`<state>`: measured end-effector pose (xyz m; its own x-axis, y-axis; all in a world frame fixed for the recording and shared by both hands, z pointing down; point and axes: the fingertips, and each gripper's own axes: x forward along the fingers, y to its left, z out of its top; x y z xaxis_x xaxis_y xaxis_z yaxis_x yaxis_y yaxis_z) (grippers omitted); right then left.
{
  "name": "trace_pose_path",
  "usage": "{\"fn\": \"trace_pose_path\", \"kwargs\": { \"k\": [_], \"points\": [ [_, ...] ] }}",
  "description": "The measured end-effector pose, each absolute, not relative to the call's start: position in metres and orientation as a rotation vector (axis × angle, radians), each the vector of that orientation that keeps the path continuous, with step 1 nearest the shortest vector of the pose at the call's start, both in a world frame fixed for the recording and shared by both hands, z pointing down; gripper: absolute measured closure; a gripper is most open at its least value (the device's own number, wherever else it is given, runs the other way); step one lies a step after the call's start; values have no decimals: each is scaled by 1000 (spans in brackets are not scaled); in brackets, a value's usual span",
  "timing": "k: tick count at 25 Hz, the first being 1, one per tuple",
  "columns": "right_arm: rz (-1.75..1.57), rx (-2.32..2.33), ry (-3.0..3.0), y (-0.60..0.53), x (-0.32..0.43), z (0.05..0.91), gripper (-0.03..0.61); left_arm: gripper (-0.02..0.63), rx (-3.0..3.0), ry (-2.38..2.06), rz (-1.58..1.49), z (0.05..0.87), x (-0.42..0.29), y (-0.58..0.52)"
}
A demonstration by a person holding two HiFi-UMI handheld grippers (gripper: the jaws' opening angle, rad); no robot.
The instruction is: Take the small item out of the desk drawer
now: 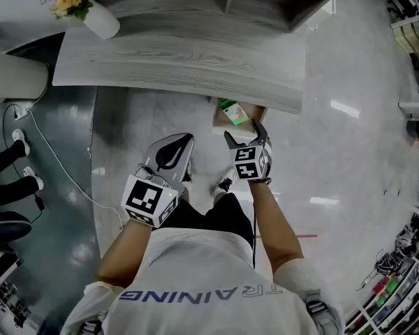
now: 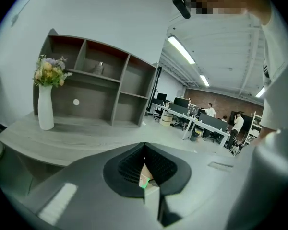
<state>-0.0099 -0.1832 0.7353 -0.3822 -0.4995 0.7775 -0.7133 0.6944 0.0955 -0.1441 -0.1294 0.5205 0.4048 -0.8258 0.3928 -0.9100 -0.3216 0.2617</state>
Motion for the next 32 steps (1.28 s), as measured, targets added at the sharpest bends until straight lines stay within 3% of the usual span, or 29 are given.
{"fn": "trace_pose_path", "kwargs": {
  "k": [16,20,22,32],
  "points": [
    [145,769,-1729,-229,-8,919,163,612,1995,-1557,233,599,-173,-92],
    [144,811,-1691,-231,-1,929,189,612,1974,-1572,244,606,-179,-85],
    [153,824,-1685,-230,1,929,239,612,1976,-1576,243,605,-181,-85],
    [130,922,-1835,-213,2,845,250,612,2079,-1551,225,566,-168,-97]
  ]
}}
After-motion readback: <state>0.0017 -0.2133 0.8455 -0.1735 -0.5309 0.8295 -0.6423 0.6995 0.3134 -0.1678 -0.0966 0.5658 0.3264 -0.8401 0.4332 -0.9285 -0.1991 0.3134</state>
